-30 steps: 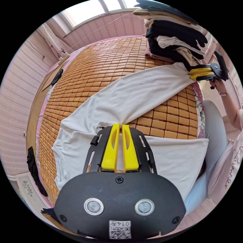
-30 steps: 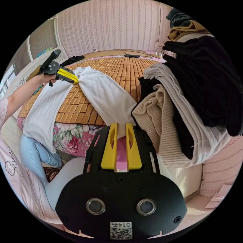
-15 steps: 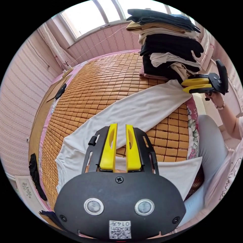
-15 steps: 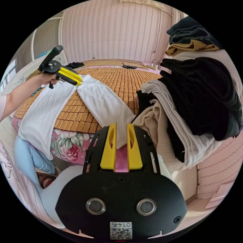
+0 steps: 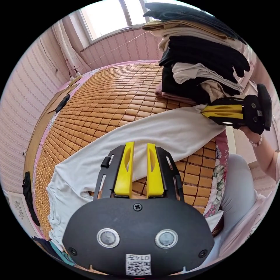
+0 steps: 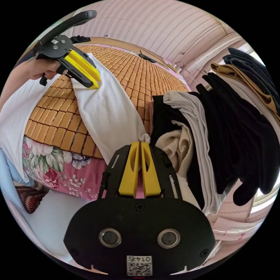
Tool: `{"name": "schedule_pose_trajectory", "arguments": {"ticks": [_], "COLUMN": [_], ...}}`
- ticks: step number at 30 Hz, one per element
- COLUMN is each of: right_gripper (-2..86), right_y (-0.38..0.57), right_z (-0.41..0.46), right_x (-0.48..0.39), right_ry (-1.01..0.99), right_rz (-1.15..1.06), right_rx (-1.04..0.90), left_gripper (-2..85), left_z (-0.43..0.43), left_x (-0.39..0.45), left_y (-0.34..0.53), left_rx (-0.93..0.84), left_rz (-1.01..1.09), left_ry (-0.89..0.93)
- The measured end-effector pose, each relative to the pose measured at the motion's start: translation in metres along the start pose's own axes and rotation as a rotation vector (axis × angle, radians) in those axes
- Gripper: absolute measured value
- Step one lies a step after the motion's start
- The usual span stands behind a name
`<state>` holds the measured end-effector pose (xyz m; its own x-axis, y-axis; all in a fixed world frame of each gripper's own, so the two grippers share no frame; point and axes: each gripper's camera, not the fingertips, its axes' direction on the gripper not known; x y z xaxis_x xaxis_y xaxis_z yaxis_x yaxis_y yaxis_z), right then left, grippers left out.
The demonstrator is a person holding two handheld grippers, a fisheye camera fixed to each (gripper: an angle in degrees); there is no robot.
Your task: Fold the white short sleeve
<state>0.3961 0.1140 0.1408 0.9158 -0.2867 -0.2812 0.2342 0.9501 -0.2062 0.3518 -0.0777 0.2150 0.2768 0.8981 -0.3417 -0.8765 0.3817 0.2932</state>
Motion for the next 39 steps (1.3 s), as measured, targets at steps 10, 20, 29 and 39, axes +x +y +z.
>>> {"name": "schedule_pose_trajectory", "arguments": {"ticks": [10,20,29,39], "right_gripper": [8.0,6.0,6.3,1.4], "right_y": [-0.071,-0.332,-0.538,-0.612], "right_z": [-0.069,-0.103,-0.043,0.002], "right_x": [-0.061,-0.277,-0.453,-0.489], "right_ry": [-0.173,-0.638,-0.747,-0.758], "right_rz": [-0.152,-0.61,-0.568,-0.476], "right_rx": [0.164,0.436,0.324,0.201], "left_gripper": [5.8,6.1,7.2,-0.7], "left_z": [-0.17,-0.206,-0.158,-0.218], "left_x": [-0.102,-0.252,-0.358,-0.327], "left_y": [0.338,0.526,0.564,0.624], "left_rx": [0.046,-0.144,-0.205,-0.038], "left_rz": [-0.542,-0.777,-0.9,-0.908], "left_ry": [-0.271,-0.592,-0.602,-0.555]}}
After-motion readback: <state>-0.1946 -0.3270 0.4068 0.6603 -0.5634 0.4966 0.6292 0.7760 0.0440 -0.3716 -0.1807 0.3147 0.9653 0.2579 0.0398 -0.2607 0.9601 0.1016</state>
